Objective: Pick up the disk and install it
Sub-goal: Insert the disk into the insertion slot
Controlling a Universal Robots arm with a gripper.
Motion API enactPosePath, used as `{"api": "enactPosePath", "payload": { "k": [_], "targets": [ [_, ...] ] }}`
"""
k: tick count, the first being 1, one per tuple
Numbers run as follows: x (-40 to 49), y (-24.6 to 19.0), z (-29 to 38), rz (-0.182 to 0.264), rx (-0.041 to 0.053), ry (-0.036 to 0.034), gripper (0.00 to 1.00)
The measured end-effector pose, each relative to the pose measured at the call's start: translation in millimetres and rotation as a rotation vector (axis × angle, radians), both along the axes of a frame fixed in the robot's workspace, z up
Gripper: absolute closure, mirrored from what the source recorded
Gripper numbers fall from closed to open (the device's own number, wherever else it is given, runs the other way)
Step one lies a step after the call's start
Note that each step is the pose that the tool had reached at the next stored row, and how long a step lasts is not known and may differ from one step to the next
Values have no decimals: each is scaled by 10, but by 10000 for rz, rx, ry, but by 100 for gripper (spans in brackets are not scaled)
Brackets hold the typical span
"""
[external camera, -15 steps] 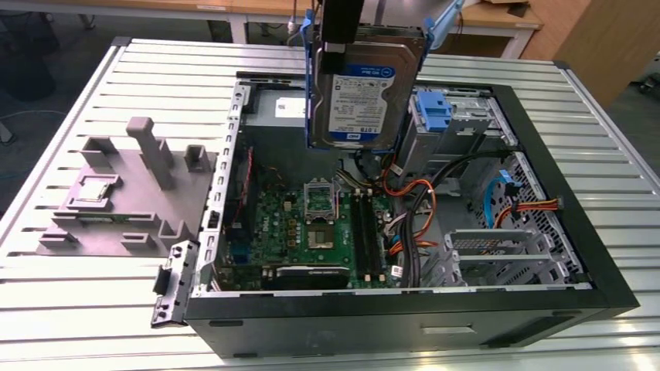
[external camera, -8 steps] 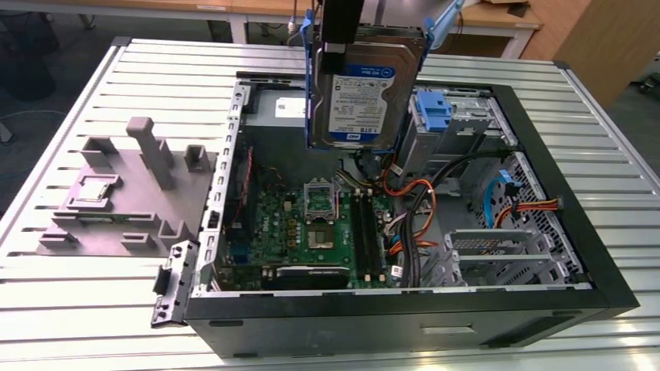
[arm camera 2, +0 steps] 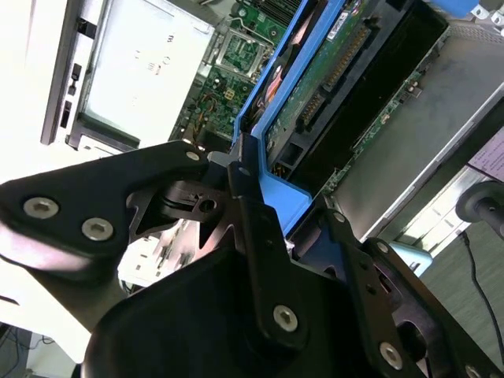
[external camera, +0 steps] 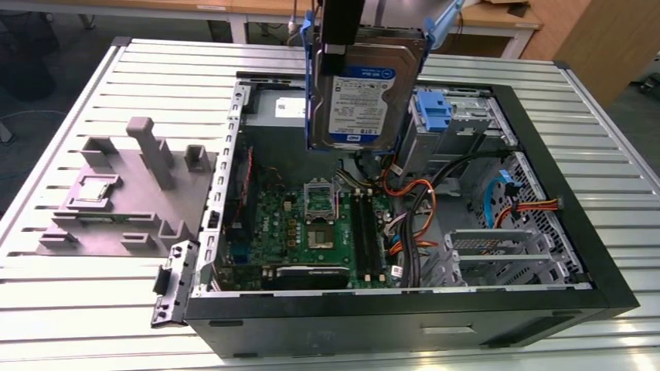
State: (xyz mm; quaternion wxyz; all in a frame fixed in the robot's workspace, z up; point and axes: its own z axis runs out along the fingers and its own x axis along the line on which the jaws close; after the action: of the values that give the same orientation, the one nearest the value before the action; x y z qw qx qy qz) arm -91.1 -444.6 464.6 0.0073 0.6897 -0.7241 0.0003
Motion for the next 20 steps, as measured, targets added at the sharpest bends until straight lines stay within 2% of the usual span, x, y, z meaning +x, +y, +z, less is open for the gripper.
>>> {"api": "enactPosePath", "payload": {
  "k": [5, 8, 11, 15, 20],
  "targets": [
    [0, -139, -1, -1, 1, -1, 64],
    [0, -197, 0, -1, 1, -1, 64],
    [-1, -208, 17, -2, 2, 0, 64],
    [0, -211, 108, -1, 3, 0, 64],
    [1, -221, 110, 1, 3, 0, 64]
  ]
}}
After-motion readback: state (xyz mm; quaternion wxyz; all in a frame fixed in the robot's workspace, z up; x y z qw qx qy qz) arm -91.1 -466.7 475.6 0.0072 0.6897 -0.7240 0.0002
